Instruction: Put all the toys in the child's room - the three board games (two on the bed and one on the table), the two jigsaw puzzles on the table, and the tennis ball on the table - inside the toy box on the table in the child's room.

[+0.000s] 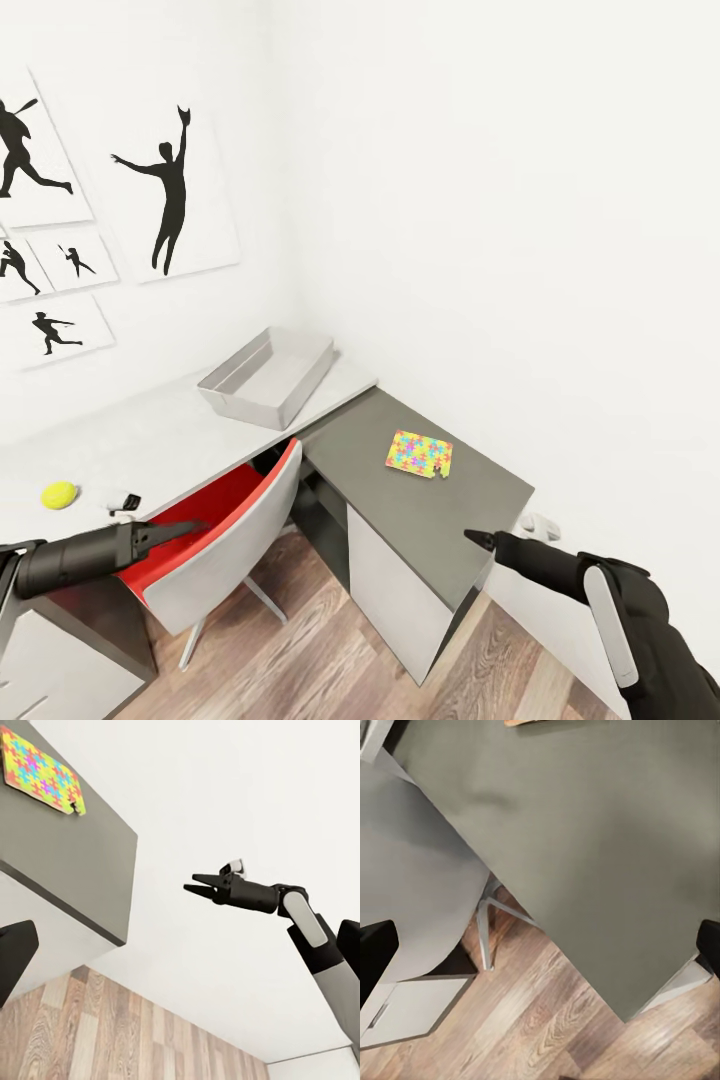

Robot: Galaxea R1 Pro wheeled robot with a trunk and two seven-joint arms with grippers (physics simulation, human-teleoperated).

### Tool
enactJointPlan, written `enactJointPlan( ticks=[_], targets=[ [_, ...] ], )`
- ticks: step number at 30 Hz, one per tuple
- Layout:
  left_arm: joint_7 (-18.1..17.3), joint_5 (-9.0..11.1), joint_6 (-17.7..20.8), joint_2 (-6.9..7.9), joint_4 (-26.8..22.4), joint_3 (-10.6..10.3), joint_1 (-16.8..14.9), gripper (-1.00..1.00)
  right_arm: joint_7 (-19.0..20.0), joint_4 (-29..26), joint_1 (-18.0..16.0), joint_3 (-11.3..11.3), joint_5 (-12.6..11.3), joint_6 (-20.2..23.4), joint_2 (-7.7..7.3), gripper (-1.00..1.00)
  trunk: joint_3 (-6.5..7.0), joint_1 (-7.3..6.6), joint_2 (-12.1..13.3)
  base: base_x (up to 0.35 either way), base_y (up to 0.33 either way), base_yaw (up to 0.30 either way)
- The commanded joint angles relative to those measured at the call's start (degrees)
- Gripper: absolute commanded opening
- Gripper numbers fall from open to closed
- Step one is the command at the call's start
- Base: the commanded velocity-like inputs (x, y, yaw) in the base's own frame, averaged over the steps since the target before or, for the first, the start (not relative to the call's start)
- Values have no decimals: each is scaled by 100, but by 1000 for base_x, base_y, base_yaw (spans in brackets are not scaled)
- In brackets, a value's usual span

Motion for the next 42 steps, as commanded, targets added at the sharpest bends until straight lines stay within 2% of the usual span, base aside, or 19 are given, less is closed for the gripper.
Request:
enactJointPlan(
  ticks=[1,6,10,17,27,42],
  targets=[
    [-26,-5,61,0,0,35,-3,100,43,-8,-4,-9,22,27,-1,100,-12,3,-12,0,0,0],
    [-26,-2,61,-3,-1,182,0,100,266,-82,1,0,21,15,5,100,-12,3,-12,4,0,109],
    [-26,0,61,1,1,216,1,100,435,-158,3,196,29,-16,12,100,-12,3,-12,94,59,193],
    [-26,1,61,3,-1,241,8,100,516,-319,55,486,34,-52,11,100,-12,3,-12,166,127,51],
    [-26,-4,61,3,1,244,10,100,528,-333,70,508,34,-56,11,100,-12,3,-12,105,69,3],
    [-26,-7,61,3,-2,243,10,100,536,-335,73,509,30,-53,11,100,-12,3,-12,159,240,0]
  ],
)
